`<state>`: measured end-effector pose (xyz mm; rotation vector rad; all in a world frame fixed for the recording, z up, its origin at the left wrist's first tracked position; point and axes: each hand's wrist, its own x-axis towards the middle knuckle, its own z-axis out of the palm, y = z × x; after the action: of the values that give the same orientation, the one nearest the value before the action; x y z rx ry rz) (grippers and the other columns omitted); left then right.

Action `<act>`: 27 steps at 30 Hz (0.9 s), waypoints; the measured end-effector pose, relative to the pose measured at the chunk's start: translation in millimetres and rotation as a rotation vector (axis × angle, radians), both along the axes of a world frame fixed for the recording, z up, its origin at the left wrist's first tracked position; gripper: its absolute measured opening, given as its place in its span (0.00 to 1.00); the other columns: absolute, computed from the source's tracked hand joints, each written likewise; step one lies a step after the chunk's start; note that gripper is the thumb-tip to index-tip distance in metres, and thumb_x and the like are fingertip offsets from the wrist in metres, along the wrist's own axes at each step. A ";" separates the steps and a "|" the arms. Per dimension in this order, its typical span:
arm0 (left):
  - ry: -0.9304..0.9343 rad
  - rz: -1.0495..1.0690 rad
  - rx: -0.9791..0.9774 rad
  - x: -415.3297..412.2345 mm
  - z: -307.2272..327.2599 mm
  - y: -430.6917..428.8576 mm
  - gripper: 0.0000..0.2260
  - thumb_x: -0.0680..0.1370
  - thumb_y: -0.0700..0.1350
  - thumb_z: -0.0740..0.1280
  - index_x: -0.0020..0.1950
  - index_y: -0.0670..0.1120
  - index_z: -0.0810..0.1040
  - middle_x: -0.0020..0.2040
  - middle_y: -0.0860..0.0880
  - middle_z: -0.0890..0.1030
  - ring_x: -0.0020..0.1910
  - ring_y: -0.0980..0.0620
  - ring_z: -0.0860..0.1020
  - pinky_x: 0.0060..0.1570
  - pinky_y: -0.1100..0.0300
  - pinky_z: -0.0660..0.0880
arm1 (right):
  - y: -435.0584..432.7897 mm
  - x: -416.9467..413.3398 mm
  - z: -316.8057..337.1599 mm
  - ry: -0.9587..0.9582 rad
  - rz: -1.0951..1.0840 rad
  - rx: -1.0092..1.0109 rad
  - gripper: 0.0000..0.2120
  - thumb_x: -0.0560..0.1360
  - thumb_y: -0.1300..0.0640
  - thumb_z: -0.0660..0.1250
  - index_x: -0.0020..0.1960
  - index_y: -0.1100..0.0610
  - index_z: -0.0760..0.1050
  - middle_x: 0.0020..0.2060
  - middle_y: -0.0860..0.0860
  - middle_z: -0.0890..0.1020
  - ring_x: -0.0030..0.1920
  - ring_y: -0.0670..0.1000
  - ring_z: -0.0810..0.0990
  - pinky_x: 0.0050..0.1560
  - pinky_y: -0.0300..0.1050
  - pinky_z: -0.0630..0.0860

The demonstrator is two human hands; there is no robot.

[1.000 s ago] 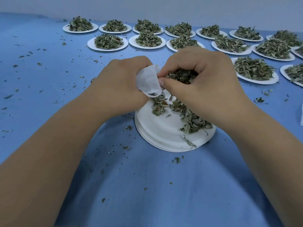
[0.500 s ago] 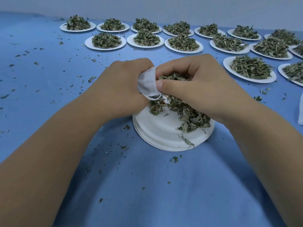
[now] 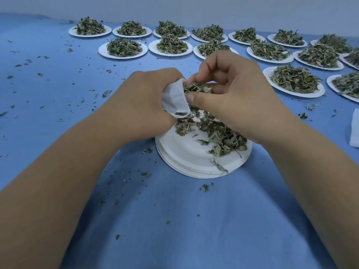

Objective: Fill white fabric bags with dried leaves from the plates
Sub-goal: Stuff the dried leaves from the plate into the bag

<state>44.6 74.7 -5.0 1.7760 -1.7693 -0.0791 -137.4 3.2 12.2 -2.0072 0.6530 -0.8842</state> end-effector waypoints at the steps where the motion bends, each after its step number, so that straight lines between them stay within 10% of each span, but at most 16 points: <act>1: 0.005 -0.008 -0.003 -1.2 0.5 0.3 0.16 0.69 0.41 0.72 0.54 0.53 0.78 0.39 0.52 0.78 0.37 0.51 0.75 0.34 0.51 0.73 | 0.9 0.7 -1.0 -0.012 -0.023 -0.028 0.13 0.72 0.65 0.76 0.45 0.54 0.74 0.46 0.51 0.87 0.38 0.45 0.85 0.44 0.43 0.82; 10: 0.072 -0.058 -0.016 -7.0 2.8 1.3 0.13 0.71 0.42 0.73 0.48 0.57 0.75 0.37 0.52 0.77 0.37 0.51 0.75 0.37 0.49 0.74 | 4.1 5.8 -8.5 -0.050 -0.116 -0.138 0.02 0.73 0.60 0.76 0.43 0.54 0.85 0.32 0.39 0.83 0.32 0.40 0.79 0.38 0.34 0.73; 17: 0.126 -0.047 0.021 -5.4 0.7 -0.7 0.16 0.70 0.48 0.72 0.56 0.58 0.76 0.44 0.58 0.79 0.42 0.58 0.77 0.39 0.62 0.73 | 0.7 0.0 -3.0 0.128 0.014 -0.157 0.07 0.78 0.56 0.70 0.48 0.47 0.85 0.45 0.43 0.82 0.43 0.40 0.78 0.46 0.32 0.67; 22: 0.148 -0.077 0.040 -9.0 0.0 0.7 0.15 0.71 0.47 0.73 0.54 0.59 0.75 0.43 0.58 0.80 0.42 0.59 0.78 0.34 0.67 0.71 | 2.3 0.2 -2.8 0.140 0.072 -0.090 0.11 0.78 0.63 0.69 0.56 0.53 0.84 0.49 0.45 0.85 0.49 0.42 0.82 0.54 0.40 0.76; 27: 0.133 -0.100 0.009 -11.1 2.1 3.7 0.17 0.71 0.47 0.73 0.54 0.63 0.72 0.45 0.62 0.80 0.43 0.63 0.77 0.36 0.73 0.69 | 2.2 2.3 -4.4 -0.035 -0.037 -0.085 0.09 0.71 0.64 0.78 0.42 0.58 0.78 0.40 0.52 0.86 0.40 0.48 0.87 0.44 0.46 0.83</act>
<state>33.4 78.5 -2.9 1.6492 -1.7630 -0.2413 -135.1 5.3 7.8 -2.0561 0.6448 -0.9816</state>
